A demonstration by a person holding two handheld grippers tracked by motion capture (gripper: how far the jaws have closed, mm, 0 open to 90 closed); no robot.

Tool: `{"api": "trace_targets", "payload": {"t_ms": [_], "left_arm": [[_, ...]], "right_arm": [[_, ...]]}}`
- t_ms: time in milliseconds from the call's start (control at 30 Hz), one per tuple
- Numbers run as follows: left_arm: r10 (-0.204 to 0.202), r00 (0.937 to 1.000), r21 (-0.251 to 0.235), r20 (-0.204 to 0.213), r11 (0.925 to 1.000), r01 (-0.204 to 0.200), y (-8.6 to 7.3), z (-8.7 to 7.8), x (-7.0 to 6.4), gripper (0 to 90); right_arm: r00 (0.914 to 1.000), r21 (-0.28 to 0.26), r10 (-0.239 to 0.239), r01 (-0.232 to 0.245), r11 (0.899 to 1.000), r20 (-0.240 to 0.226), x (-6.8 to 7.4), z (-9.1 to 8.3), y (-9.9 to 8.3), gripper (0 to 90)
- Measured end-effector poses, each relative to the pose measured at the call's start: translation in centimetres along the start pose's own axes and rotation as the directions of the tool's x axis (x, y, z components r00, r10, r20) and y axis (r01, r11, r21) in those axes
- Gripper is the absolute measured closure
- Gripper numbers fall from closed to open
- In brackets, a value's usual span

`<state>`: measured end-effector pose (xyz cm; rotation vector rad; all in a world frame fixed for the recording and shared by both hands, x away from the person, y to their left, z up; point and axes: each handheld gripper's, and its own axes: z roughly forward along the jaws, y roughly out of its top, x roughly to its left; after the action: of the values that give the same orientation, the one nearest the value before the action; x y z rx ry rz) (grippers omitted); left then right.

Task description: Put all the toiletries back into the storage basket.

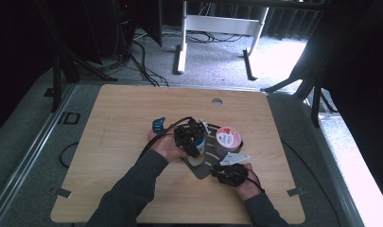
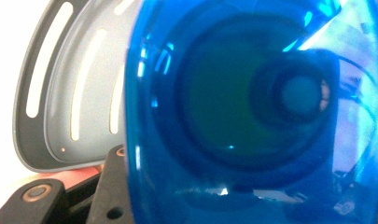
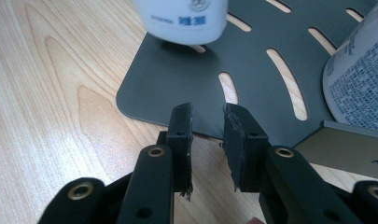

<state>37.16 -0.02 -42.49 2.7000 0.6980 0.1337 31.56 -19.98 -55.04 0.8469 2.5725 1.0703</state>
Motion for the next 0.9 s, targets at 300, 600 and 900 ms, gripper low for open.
{"api": "trace_targets", "payload": {"t_ms": [300,600,900], "left_arm": [[-0.036,0.9993,-0.017,-0.011,0.9992,0.036,0.8,-0.1,0.7,56.2],[-0.057,0.9979,-0.017,-0.030,0.9983,0.056,1.5,0.2,1.2,56.3],[-0.067,0.9969,-0.020,-0.041,0.9976,0.066,2.6,0.6,1.7,56.3]], "right_arm": [[1.0000,0.002,0.000,0.000,1.000,-0.002,0.0,0.0,0.0,72.5],[1.0000,0.002,0.000,0.000,1.000,-0.002,0.0,0.0,0.0,72.6],[1.0000,0.003,0.001,-0.001,1.000,-0.004,0.0,0.0,0.0,72.6]]}}
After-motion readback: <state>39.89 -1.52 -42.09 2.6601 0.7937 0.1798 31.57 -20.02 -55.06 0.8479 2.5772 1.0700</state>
